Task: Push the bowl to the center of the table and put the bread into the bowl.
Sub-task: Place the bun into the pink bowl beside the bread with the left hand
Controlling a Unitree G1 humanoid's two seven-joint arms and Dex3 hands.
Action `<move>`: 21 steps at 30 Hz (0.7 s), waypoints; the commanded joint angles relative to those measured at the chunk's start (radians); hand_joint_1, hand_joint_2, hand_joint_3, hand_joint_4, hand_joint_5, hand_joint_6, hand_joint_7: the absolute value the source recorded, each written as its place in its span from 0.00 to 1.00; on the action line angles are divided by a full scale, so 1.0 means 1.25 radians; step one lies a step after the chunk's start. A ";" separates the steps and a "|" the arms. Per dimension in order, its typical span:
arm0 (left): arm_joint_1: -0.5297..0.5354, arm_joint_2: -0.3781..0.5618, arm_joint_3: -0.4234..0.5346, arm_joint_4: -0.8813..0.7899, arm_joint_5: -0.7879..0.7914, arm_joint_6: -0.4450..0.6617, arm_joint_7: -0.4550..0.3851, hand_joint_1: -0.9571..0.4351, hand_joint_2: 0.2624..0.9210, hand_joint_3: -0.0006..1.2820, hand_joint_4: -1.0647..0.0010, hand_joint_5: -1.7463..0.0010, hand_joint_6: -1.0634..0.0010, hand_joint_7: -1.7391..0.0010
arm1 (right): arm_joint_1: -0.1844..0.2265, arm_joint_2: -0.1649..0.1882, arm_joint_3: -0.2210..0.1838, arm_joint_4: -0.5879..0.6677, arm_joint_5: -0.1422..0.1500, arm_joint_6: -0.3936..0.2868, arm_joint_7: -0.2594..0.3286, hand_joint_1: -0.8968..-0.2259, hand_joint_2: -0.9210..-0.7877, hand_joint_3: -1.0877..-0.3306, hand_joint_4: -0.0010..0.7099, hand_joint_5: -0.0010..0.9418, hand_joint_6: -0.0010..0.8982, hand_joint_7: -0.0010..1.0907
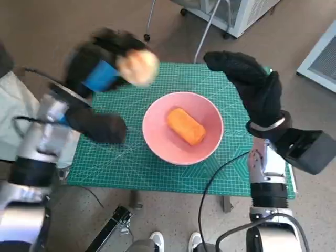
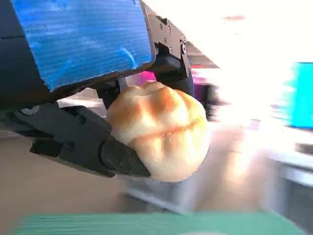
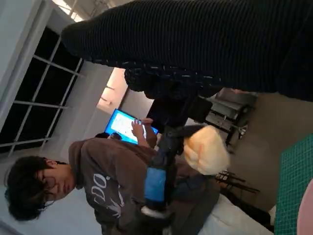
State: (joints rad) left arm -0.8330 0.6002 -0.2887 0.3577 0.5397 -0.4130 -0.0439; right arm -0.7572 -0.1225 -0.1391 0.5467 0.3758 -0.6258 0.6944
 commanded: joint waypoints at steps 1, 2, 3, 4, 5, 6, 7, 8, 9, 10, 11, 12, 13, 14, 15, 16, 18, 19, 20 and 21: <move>0.021 -0.008 -0.019 -0.011 0.019 -0.017 -0.037 0.69 1.00 0.09 0.42 0.31 0.44 0.29 | 0.003 -0.003 0.003 0.005 -0.009 0.009 -0.004 0.40 0.00 0.45 0.03 0.45 0.00 0.58; 0.022 -0.011 -0.022 -0.010 0.022 -0.019 -0.044 0.69 1.00 0.09 0.43 0.31 0.44 0.28 | 0.003 -0.003 0.003 0.004 -0.009 0.009 -0.004 0.40 0.00 0.45 0.03 0.45 0.00 0.58; 0.024 -0.016 -0.027 -0.007 0.023 -0.021 -0.053 0.69 1.00 0.10 0.44 0.31 0.44 0.28 | 0.003 -0.004 0.003 0.002 -0.010 0.010 -0.004 0.40 0.00 0.45 0.03 0.45 0.00 0.58; 0.025 -0.020 -0.030 -0.005 0.024 -0.022 -0.059 0.69 1.00 0.10 0.45 0.31 0.44 0.27 | 0.003 -0.005 0.003 0.002 -0.011 0.010 -0.004 0.39 0.00 0.45 0.03 0.45 0.00 0.58; 0.028 -0.026 -0.036 -0.001 0.025 -0.024 -0.068 0.69 1.00 0.10 0.45 0.31 0.45 0.27 | 0.004 -0.006 0.003 0.000 -0.012 0.009 -0.004 0.39 0.00 0.45 0.03 0.45 0.00 0.58; 0.029 -0.029 -0.040 0.001 0.025 -0.025 -0.075 0.69 1.00 0.11 0.46 0.30 0.45 0.26 | 0.004 -0.007 0.002 -0.002 -0.013 0.009 -0.005 0.39 0.00 0.45 0.03 0.45 0.00 0.58; 0.032 -0.035 -0.046 0.006 0.026 -0.027 -0.081 0.69 1.00 0.11 0.46 0.30 0.46 0.26 | 0.005 -0.008 0.003 -0.002 -0.014 0.008 -0.005 0.39 0.00 0.45 0.03 0.45 0.00 0.58; 0.033 -0.038 -0.049 0.010 0.026 -0.028 -0.086 0.69 1.00 0.12 0.47 0.30 0.46 0.25 | 0.005 -0.008 0.003 -0.003 -0.014 0.008 -0.005 0.39 0.00 0.45 0.03 0.45 0.00 0.58; 0.036 -0.043 -0.054 0.016 0.026 -0.030 -0.090 0.69 1.00 0.12 0.47 0.30 0.47 0.25 | 0.005 -0.008 0.003 -0.003 -0.015 0.007 -0.006 0.39 0.00 0.45 0.03 0.45 0.00 0.58; 0.037 -0.047 -0.057 0.020 0.026 -0.031 -0.093 0.69 1.00 0.12 0.48 0.30 0.47 0.25 | 0.006 -0.009 0.003 -0.003 -0.016 0.007 -0.007 0.39 0.00 0.45 0.03 0.45 0.00 0.58; 0.040 -0.053 -0.063 0.027 0.027 -0.030 -0.101 0.69 1.00 0.12 0.48 0.30 0.47 0.25 | 0.005 -0.009 0.004 -0.001 -0.017 0.005 -0.007 0.39 0.00 0.45 0.03 0.45 0.00 0.58; 0.042 -0.056 -0.066 0.030 0.027 -0.029 -0.107 0.69 1.00 0.13 0.48 0.29 0.48 0.24 | 0.005 -0.009 0.004 0.000 -0.018 0.004 -0.008 0.39 0.00 0.45 0.03 0.45 0.00 0.58; 0.044 -0.060 -0.070 0.033 0.026 -0.024 -0.121 0.69 1.00 0.13 0.48 0.29 0.49 0.24 | 0.005 -0.009 0.005 0.001 -0.020 0.003 -0.010 0.39 0.00 0.45 0.03 0.45 0.00 0.58; 0.046 -0.062 -0.073 0.033 0.025 -0.020 -0.131 0.69 1.00 0.13 0.48 0.28 0.50 0.24 | 0.005 -0.009 0.005 0.000 -0.021 0.003 -0.011 0.39 0.00 0.46 0.03 0.45 0.00 0.58; 0.049 -0.065 -0.075 0.031 0.019 -0.007 -0.157 0.69 1.00 0.14 0.49 0.28 0.51 0.24 | 0.005 -0.010 0.006 0.000 -0.023 0.003 -0.012 0.39 0.00 0.46 0.03 0.45 0.00 0.58; 0.052 -0.066 -0.076 0.027 0.013 0.003 -0.176 0.69 1.00 0.14 0.49 0.27 0.52 0.23 | 0.005 -0.010 0.006 -0.001 -0.024 0.003 -0.014 0.40 0.00 0.46 0.03 0.45 0.00 0.58; 0.065 -0.067 -0.077 0.000 -0.020 0.073 -0.277 0.64 1.00 0.18 0.55 0.32 0.57 0.20 | 0.005 -0.010 0.006 -0.002 -0.027 0.004 -0.017 0.40 0.00 0.46 0.03 0.45 0.00 0.58; 0.072 -0.062 -0.077 -0.029 -0.035 0.139 -0.349 0.57 1.00 0.23 0.59 0.45 0.62 0.15 | 0.005 -0.011 0.006 -0.003 -0.029 0.005 -0.019 0.40 0.00 0.46 0.03 0.45 0.00 0.58; 0.078 -0.059 -0.077 -0.051 -0.043 0.187 -0.399 0.60 0.96 0.21 0.70 0.62 0.75 0.35 | 0.006 -0.011 0.006 -0.004 -0.030 0.005 -0.020 0.40 0.00 0.45 0.02 0.45 0.00 0.58; 0.078 -0.059 -0.080 -0.078 -0.040 0.261 -0.459 0.61 0.95 0.19 0.74 0.69 0.78 0.43 | 0.005 -0.011 0.005 -0.003 -0.031 0.005 -0.022 0.40 0.00 0.45 0.02 0.45 0.00 0.58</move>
State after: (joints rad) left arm -0.7579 0.5135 -0.3841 0.3539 0.5341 -0.3014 -0.4015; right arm -0.7592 -0.1319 -0.1353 0.5409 0.3499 -0.6263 0.6796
